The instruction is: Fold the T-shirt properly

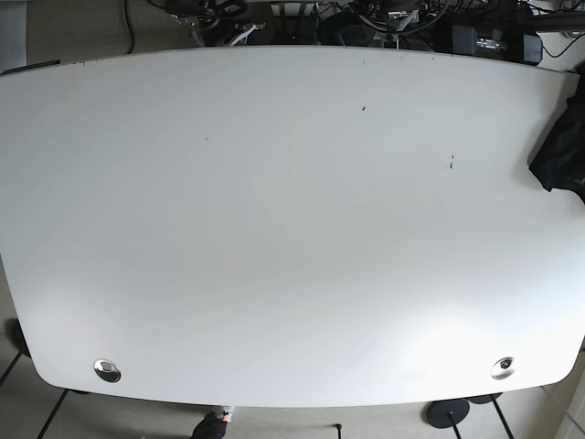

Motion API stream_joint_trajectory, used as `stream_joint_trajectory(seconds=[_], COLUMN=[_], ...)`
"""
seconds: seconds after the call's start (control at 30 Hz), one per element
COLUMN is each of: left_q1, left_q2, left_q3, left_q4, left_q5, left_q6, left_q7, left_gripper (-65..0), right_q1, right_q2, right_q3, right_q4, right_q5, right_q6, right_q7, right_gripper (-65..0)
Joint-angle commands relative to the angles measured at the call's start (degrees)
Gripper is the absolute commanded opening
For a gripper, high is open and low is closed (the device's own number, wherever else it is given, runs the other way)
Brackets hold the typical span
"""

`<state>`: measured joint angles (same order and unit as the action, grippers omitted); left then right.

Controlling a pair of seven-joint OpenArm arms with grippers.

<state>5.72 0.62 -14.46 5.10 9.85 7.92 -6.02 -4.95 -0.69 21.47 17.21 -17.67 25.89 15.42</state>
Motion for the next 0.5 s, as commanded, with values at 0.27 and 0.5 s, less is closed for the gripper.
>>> stream_joint_trajectory(seconds=[0.27,0.5], left_q1=[0.2,0.2], left_q2=[-0.1,-0.1], left_q3=[0.2,0.2], left_q4=[0.2,0.2], left_q5=[0.0,0.0], left_q6=[0.3,0.3], left_q7=[-0.3,-0.3], left_gripper=[-24.3,-24.3], right_q1=[-0.5,-0.4], right_q2=[-0.9,-0.9], right_q3=[0.0,0.0], right_q4=[0.2,0.2], right_q5=[0.3,0.3], right_q6=[0.53,0.53], right_q7=[0.6,0.6], right_gripper=[-45.8,-45.8])
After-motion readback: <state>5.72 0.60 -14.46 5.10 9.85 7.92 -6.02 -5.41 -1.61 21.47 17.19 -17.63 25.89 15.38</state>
